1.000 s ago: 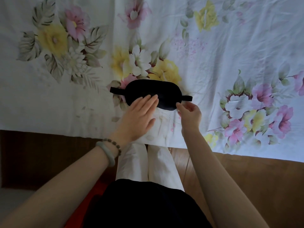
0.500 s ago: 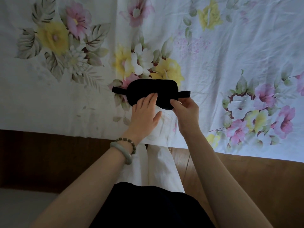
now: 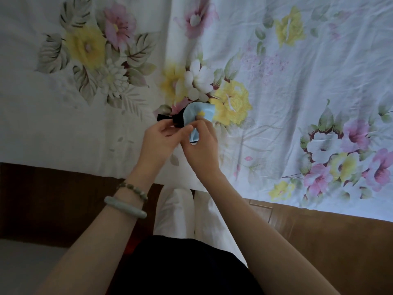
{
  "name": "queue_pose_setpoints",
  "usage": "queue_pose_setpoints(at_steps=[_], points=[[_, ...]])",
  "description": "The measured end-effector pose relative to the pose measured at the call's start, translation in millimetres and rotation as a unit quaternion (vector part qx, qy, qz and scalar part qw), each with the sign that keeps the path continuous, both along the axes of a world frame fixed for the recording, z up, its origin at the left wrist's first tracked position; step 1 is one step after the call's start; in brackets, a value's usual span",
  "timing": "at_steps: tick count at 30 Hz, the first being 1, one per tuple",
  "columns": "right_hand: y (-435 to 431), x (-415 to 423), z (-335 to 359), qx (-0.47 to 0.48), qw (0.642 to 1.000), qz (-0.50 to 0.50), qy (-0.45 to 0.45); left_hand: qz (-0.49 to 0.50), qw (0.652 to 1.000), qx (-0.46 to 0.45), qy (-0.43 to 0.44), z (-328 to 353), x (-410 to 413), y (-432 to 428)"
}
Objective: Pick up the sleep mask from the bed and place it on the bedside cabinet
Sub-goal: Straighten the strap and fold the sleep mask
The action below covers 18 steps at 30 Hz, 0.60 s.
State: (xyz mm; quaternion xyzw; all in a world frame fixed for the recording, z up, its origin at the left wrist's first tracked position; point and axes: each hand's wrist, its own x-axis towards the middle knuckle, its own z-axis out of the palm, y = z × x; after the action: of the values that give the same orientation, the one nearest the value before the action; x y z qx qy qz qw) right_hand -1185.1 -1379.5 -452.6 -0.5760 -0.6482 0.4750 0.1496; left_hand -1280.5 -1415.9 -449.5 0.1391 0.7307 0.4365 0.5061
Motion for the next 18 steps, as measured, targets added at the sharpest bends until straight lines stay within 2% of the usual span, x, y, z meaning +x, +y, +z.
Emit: queue_pose_setpoints(at_steps=[4, 7, 9, 11, 14, 18], points=[[-1.8, 0.2, -3.2, -0.029, 0.998, 0.056, -0.016, 0.053, 0.992, -0.109, 0.034, -20.4, -0.9, -1.5], [9.4, 11.2, -4.8, -0.057, 0.995, -0.087, 0.001, 0.092, 0.981, -0.161, 0.047, -30.8, 0.8, -3.9], [22.0, 17.9, -9.7, -0.112, 0.98, -0.165, -0.018, 0.094, 0.978, -0.175, 0.063, -35.3, 4.3, -4.9], [32.2, 21.8, -18.0, -0.165, 0.97, -0.177, -0.029, 0.111, 0.976, -0.175, 0.066, -37.7, 7.4, -4.9], [40.9, 20.2, -24.3, -0.168, 0.971, -0.163, -0.051, 0.127, 0.971, -0.186, 0.085, -38.9, 9.7, -4.3], [47.3, 17.2, -29.6, -0.168, 0.968, -0.169, -0.073, 0.092, 0.969, -0.191, 0.129, -36.3, 13.7, 0.9]])
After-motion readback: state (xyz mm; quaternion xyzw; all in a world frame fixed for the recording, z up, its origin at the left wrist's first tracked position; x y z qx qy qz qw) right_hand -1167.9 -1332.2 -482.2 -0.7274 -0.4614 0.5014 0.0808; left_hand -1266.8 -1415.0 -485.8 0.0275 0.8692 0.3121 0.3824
